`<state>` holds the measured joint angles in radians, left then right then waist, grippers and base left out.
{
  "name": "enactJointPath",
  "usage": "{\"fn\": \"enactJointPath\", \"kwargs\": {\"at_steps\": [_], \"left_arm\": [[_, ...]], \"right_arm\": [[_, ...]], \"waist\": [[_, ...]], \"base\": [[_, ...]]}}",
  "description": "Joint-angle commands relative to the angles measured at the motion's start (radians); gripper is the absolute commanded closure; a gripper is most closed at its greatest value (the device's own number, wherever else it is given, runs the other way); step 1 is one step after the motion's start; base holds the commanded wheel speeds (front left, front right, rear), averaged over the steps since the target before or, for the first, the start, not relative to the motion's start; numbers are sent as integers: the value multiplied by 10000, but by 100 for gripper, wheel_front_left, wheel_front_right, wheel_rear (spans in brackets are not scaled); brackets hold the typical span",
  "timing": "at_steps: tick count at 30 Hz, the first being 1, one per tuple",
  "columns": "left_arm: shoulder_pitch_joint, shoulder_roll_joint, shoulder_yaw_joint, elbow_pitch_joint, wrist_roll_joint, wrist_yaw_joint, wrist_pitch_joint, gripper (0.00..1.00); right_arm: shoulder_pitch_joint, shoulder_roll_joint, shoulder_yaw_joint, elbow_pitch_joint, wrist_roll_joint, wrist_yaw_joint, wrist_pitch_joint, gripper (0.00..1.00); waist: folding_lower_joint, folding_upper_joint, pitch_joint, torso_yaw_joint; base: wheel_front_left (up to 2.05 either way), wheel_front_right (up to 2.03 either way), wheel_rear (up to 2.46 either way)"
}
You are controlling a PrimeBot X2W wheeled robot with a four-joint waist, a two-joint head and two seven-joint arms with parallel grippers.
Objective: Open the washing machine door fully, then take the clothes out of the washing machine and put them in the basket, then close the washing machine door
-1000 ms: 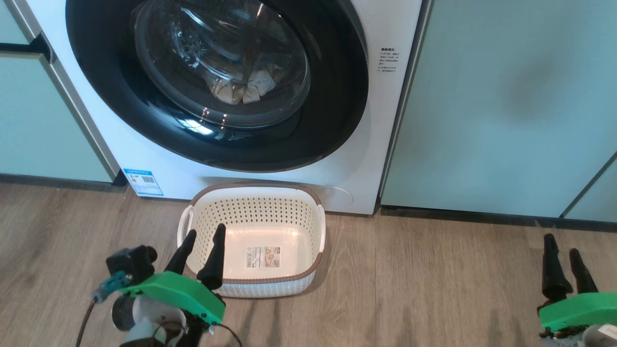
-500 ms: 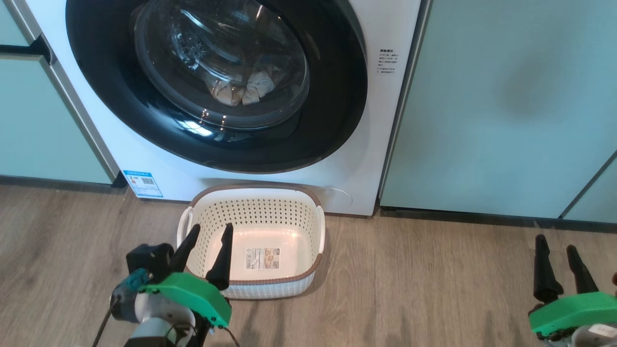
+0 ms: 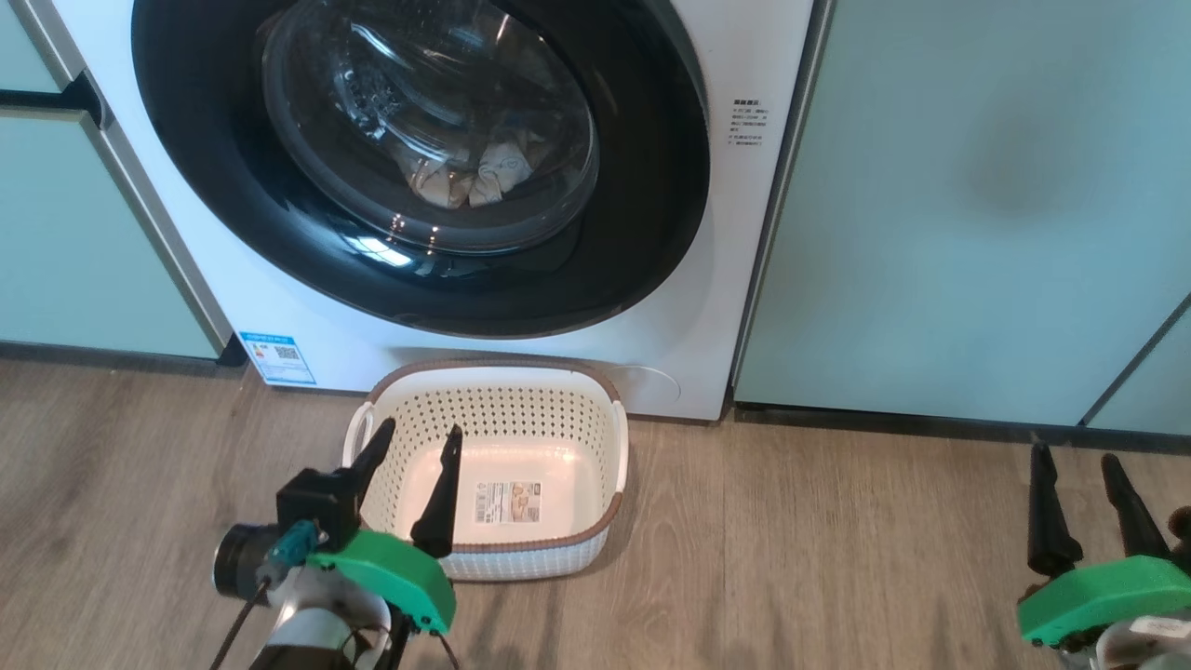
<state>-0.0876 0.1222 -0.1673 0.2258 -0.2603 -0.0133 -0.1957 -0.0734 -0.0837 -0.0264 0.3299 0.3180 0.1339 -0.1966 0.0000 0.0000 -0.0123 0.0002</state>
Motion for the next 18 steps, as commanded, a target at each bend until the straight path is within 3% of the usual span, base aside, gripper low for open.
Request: {"fn": "enactJointPath", "kwargs": {"at_steps": [1, 18], "left_arm": [[-582, 230, 217, -310, 324, 52, -185, 0], [-753, 318, 70, -310, 2196, 176, -661, 0]], "right_arm": [[-609, -199, 236, -289, -355, -28, -181, 0], [-723, -258, 461, -185, -2150, -32, -651, 0]], "waist": [[0, 0, -2, 2], [0, 0, -37, -43]], "base": [[0, 0, 0], [0, 0, 0]]}}
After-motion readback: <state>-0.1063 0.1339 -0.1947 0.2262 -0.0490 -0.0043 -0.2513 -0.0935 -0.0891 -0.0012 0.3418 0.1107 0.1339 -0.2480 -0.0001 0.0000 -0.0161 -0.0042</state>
